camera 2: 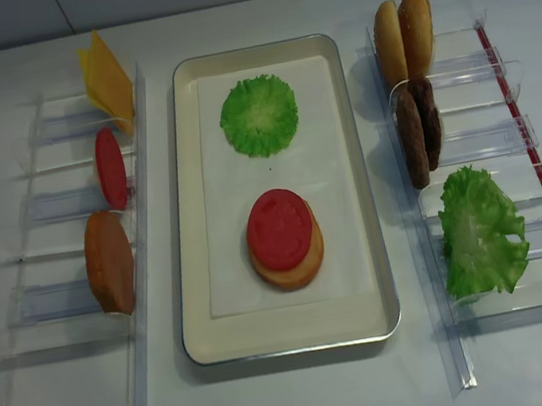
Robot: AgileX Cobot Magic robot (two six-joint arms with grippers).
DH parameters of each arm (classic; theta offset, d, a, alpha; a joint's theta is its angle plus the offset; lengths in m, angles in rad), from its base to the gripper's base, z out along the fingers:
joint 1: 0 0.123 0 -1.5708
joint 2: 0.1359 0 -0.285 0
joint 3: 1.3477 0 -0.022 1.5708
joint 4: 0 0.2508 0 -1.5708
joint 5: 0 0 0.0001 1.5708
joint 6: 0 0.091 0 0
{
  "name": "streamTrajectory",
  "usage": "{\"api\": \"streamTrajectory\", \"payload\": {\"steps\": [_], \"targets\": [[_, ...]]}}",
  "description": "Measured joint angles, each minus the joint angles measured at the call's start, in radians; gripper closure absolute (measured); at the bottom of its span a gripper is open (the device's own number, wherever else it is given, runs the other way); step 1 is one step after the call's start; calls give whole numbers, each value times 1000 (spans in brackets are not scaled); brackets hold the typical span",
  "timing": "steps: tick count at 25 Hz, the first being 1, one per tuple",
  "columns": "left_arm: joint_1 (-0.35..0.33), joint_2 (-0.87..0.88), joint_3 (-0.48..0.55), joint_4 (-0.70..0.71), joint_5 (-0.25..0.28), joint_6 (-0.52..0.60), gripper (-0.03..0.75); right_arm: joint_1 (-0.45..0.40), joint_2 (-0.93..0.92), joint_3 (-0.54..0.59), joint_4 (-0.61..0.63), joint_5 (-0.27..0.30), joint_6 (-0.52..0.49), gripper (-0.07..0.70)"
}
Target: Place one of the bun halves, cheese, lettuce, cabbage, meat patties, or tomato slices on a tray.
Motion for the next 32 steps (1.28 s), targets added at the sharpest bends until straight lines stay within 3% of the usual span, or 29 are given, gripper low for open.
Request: {"api": "streamTrajectory", "payload": {"steps": [32], "targets": [[0, 0, 0, 0, 0, 0, 296, 0, 0, 0, 0, 0, 6, 80]]}}
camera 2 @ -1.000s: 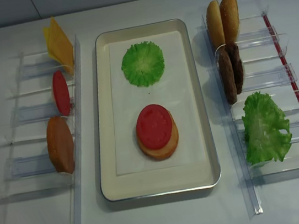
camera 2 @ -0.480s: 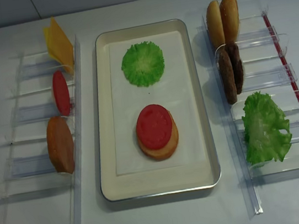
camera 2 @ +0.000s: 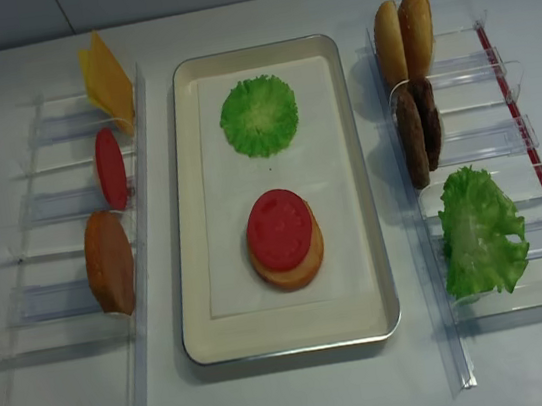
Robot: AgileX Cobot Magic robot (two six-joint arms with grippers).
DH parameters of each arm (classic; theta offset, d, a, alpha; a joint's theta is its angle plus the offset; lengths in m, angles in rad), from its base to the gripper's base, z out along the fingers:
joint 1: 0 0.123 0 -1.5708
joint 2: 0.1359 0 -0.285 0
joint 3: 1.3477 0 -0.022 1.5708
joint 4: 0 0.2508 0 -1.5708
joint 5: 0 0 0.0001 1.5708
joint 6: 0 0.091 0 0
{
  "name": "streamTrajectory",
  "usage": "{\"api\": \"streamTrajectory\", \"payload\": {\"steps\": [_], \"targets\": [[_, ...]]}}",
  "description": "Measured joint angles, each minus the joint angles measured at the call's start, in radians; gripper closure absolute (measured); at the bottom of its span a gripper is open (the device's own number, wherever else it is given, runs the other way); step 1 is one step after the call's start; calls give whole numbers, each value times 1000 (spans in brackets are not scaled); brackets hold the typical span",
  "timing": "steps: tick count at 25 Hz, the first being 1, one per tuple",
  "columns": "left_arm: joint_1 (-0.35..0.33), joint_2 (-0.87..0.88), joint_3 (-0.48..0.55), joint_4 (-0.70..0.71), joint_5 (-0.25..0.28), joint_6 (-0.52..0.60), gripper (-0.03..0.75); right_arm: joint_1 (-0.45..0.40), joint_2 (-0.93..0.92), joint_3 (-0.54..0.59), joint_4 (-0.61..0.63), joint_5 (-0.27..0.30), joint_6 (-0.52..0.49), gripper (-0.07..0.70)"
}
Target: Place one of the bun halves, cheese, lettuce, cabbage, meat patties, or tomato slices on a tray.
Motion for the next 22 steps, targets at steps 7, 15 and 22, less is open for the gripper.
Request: {"api": "streamTrajectory", "payload": {"steps": [7, 15, 22], "targets": [[0, 0, 0, 0, 0, 0, 296, 0, 0, 0, 0, -2, 0, 80], [0, 0, 0, 0, 0, 0, 296, 0, 0, 0, 0, -2, 0, 80], [0, 0, 0, 0, 0, 0, 296, 0, 0, 0, 0, -2, 0, 80]]}}
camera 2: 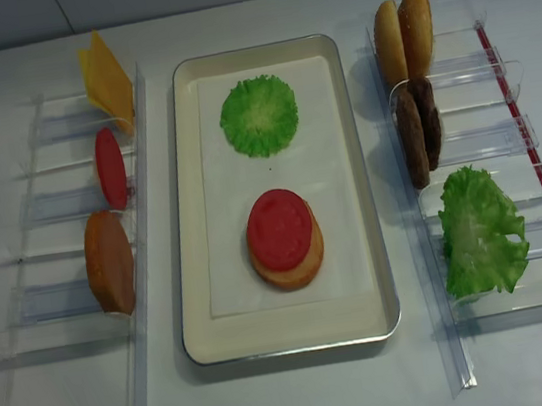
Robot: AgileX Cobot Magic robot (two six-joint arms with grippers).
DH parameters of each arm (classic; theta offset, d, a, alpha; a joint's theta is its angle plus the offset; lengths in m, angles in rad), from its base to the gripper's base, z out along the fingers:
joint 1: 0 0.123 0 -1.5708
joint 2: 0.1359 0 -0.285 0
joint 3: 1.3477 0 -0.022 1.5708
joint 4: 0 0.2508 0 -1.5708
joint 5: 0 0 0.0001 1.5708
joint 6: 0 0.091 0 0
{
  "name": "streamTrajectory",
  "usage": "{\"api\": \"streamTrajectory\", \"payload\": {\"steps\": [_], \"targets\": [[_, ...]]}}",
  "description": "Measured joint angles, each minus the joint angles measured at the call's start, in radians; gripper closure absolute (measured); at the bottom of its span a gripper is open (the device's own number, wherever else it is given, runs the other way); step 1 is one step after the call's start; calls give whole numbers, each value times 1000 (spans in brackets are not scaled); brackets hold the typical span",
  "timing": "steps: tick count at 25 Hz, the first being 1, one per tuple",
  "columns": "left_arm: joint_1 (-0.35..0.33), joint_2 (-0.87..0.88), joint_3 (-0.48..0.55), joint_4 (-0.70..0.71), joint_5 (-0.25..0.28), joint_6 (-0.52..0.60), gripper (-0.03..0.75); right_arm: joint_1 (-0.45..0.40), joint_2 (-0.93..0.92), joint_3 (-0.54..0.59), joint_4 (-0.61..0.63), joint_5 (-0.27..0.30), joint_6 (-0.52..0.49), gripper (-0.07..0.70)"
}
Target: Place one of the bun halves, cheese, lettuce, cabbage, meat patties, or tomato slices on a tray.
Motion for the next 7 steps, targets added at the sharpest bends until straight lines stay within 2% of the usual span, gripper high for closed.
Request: {"api": "streamTrajectory", "payload": {"steps": [7], "targets": [[0, 0, 0, 0, 0, 0, 296, 0, 0, 0, 0, 0, 0, 80]]}}
